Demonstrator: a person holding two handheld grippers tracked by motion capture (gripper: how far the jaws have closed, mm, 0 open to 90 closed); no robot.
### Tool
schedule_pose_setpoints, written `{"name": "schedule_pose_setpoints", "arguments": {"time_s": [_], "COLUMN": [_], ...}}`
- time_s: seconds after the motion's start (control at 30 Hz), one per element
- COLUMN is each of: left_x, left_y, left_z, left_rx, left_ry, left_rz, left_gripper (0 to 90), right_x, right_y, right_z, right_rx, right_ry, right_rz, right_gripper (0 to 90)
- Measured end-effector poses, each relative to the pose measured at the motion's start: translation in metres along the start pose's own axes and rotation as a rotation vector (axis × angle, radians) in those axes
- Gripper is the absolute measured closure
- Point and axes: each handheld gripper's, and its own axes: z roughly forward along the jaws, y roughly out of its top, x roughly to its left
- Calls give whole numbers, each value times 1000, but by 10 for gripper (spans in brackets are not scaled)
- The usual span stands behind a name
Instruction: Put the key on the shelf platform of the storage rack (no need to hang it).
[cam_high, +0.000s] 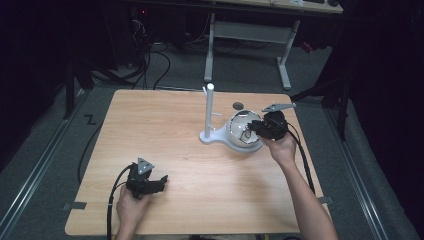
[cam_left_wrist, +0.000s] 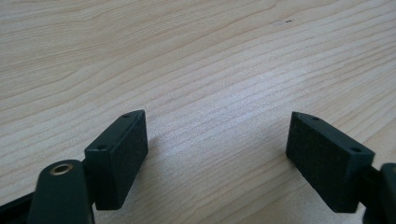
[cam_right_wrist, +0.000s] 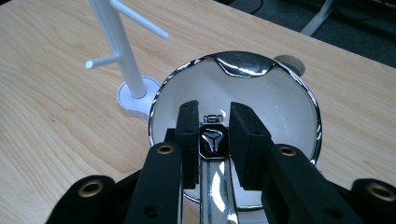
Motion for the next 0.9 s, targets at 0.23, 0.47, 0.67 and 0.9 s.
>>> {"name": "schedule_pose_setpoints", "arguments": {"time_s": [0.23,0.47,0.67,0.9], "left_x": [0,0,0,0], "left_y": [0,0,0,0], "left_z": [0,0,0,0], "left_rx": [0,0,0,0], "left_ry": [0,0,0,0], "left_rz": [0,0,0,0], "left_gripper": [211,211,211,211], "right_x": [-1,0,0,-1], "right_y": [1,4,7,10], "right_z": [9,16,22,27], "right_rx": [11,13,15,29], "right_ry": [-7,-5,1,-4], "right_rz": [6,9,21,11], "right_gripper": [745,746,745,744]}}
